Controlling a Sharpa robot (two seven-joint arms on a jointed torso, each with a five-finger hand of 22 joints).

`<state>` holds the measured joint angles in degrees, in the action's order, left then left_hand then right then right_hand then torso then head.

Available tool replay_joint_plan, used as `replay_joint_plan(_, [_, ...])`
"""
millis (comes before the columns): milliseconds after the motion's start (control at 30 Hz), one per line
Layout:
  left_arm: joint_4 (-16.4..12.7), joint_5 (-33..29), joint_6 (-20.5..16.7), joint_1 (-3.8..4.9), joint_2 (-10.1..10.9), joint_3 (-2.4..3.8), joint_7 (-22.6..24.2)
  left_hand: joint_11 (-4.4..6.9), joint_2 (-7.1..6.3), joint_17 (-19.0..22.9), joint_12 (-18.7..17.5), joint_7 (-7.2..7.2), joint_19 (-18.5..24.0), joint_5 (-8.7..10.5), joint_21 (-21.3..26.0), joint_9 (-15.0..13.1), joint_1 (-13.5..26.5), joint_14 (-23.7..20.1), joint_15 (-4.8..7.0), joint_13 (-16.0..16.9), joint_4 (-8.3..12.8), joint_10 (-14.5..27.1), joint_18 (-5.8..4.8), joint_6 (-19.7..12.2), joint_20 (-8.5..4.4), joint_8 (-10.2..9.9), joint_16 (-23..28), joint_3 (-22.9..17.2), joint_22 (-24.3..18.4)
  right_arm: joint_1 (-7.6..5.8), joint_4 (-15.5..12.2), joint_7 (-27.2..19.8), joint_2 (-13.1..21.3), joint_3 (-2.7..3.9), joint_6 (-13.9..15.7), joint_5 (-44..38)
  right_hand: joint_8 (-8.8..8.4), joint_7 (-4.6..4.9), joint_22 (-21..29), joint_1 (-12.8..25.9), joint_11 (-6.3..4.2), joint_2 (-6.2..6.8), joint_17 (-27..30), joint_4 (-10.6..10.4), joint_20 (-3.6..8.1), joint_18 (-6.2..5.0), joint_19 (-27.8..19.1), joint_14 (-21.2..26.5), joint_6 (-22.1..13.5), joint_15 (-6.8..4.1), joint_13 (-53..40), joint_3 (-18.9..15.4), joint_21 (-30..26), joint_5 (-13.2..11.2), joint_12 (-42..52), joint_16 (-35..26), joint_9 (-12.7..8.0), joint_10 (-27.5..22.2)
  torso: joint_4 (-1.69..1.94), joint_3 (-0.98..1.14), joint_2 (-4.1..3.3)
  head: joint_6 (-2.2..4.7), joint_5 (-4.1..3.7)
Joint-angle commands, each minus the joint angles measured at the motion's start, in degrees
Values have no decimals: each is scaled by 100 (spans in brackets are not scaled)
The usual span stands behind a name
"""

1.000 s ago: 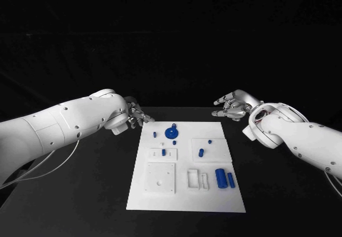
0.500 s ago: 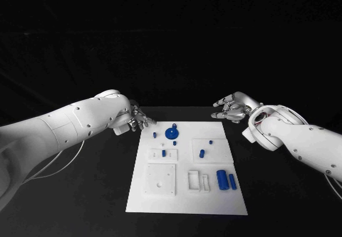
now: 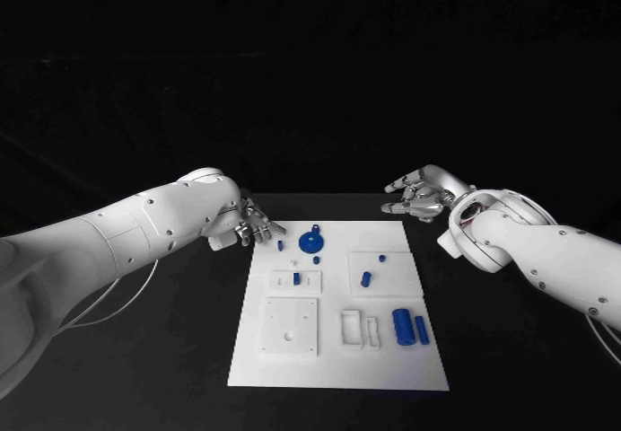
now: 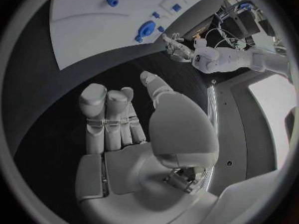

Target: Assemble the parts on the task board

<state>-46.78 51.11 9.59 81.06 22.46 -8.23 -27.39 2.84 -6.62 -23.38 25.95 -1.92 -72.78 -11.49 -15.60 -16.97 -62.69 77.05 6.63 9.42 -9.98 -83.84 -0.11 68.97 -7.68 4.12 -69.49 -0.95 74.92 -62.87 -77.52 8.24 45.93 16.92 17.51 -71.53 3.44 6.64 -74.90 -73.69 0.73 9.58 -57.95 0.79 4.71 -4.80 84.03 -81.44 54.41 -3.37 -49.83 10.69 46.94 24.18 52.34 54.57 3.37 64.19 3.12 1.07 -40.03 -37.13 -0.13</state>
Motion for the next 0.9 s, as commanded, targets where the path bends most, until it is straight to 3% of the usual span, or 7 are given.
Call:
replay_joint_plan(33, [33,-14,248,-25,-37,1,94,-41,90,6,-27,4,12,-35,0,-5,-5,-47,-14,6,69,-278,11,-10,32,-23,-22,7,111,2,-12,-47,-5,8,-10,-10,-5,14,-569,31,-34,10,-7,2,9,-74,200,-5,-41,-35,5,-20,-35,9,10,-15,3,-12,7,-2,-7,-11,-25])
replay_joint_plan(267, [65,-71,285,-65,-72,-1,135,-45,144,12,-36,0,16,-57,0,0,4,-54,-15,5,146,-276,11,-19,33,-26,-19,25,110,2,-13,-46,-7,13,-10,-10,-5,14,-569,31,-34,10,-7,2,9,-74,200,-5,-41,-35,5,-20,-35,9,10,-15,3,-12,4,3,0,-62,-42])
replay_joint_plan(900, [186,-149,324,-93,-168,1,214,-50,390,35,-72,-10,16,-52,19,37,-3,-62,-19,5,424,-276,11,-47,37,-26,-13,157,108,1,-17,-42,-23,21,-12,-10,-5,14,-569,31,-34,10,-7,2,9,-74,200,-5,-41,-35,5,-20,-35,9,10,-15,3,-12,6,4,-4,-66,-79])
